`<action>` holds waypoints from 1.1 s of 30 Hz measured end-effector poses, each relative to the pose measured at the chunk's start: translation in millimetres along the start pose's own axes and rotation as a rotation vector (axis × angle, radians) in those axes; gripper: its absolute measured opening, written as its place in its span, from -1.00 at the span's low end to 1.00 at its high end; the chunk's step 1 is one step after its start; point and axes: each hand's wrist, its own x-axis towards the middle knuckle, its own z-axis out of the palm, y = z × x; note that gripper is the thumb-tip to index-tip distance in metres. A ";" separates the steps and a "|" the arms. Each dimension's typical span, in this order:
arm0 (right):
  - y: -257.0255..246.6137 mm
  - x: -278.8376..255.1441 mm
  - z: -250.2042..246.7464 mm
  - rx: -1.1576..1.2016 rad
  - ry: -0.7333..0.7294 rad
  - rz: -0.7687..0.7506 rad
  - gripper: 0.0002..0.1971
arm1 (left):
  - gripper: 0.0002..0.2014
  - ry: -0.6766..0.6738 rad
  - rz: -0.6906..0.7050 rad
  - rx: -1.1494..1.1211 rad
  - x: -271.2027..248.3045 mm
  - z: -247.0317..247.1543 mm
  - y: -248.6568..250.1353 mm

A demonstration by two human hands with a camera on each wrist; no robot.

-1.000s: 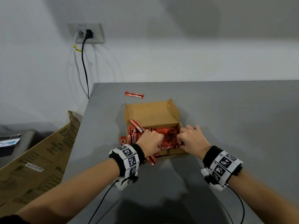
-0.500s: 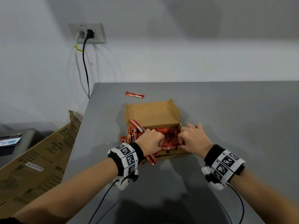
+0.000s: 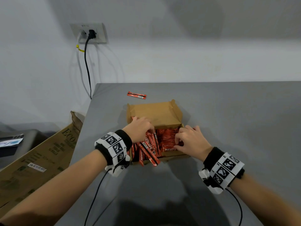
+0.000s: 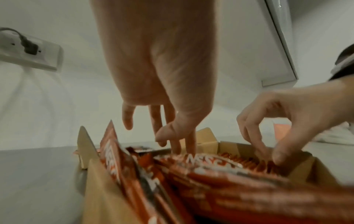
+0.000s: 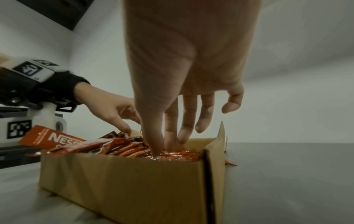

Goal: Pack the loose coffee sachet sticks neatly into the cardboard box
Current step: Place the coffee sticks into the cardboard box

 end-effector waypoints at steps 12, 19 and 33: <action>3.2 -4.8 8.4 0.026 -0.007 -0.004 -0.82 | -0.60 0.032 0.052 0.134 -0.5 1.5 -17.1; 1.2 -4.1 8.1 0.055 0.030 -0.009 -0.81 | -0.71 0.176 0.013 -0.069 -4.6 -0.9 -27.5; -16.8 9.6 12.6 0.131 0.097 -0.008 -0.84 | -0.49 -0.041 -0.128 -0.035 24.8 -21.3 -67.5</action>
